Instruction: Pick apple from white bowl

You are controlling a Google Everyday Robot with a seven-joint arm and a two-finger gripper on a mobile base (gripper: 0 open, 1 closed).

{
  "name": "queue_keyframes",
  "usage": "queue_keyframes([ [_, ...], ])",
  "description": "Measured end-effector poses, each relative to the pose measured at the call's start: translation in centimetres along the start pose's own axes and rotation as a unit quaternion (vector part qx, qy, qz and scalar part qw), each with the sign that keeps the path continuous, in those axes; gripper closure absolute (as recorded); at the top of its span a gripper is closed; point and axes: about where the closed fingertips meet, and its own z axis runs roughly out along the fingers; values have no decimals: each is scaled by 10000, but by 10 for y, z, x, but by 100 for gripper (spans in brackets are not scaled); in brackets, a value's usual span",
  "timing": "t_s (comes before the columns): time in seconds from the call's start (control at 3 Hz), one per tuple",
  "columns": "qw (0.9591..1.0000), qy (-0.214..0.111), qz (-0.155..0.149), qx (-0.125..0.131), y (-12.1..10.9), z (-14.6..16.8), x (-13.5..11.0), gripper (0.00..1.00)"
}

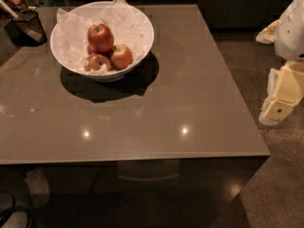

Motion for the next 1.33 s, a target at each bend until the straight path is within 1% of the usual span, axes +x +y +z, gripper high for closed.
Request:
queue_keyframes([
  [0.33, 10000, 0, 0, 0, 0, 0, 0, 0],
  [0.67, 9999, -137, 22, 21, -6, -4, -8, 0],
  [1.0, 9996, -269, 24, -117, -23, -3, -27, 0],
  [1.33, 9991, -382, -149, -141, -41, 2, -55, 0],
])
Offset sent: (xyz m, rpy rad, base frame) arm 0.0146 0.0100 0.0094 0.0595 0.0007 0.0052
